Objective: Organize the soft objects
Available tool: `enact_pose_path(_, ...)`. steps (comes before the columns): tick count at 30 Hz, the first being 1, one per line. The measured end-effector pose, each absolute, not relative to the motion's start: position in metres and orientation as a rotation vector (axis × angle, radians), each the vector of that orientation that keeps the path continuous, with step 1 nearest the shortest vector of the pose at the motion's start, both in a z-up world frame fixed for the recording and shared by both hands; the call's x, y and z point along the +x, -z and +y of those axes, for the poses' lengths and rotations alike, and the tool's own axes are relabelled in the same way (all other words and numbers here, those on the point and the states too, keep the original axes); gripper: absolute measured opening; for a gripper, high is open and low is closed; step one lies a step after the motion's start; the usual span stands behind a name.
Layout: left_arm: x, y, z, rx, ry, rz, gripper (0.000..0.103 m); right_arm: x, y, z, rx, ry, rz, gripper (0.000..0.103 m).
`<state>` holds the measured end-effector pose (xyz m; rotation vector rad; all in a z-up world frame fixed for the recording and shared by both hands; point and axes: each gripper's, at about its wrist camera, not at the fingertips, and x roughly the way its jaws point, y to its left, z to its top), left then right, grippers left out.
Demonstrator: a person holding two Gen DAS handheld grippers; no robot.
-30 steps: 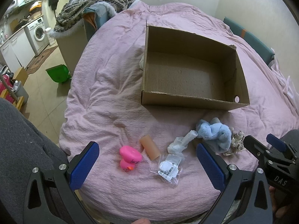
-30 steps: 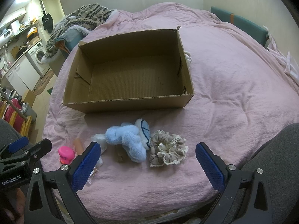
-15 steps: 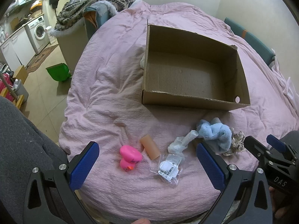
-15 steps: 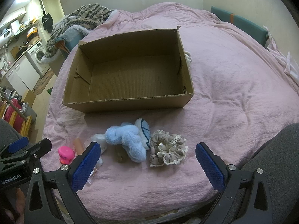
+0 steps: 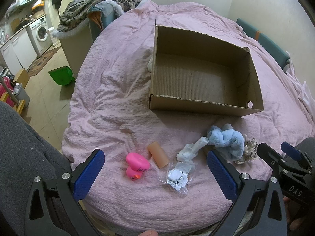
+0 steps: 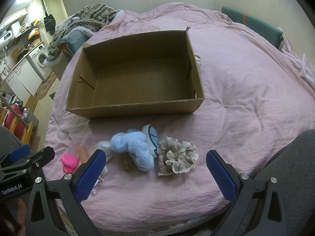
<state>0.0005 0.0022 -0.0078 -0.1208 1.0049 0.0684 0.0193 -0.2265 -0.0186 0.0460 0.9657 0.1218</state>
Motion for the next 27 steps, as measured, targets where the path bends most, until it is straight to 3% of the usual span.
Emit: enact_pose_path(27,0.013,0.009,0.026,-0.228,-0.094,1.094,0.103,0.033,0.018,-0.243,0.131,-0.124,1.006,0.103)
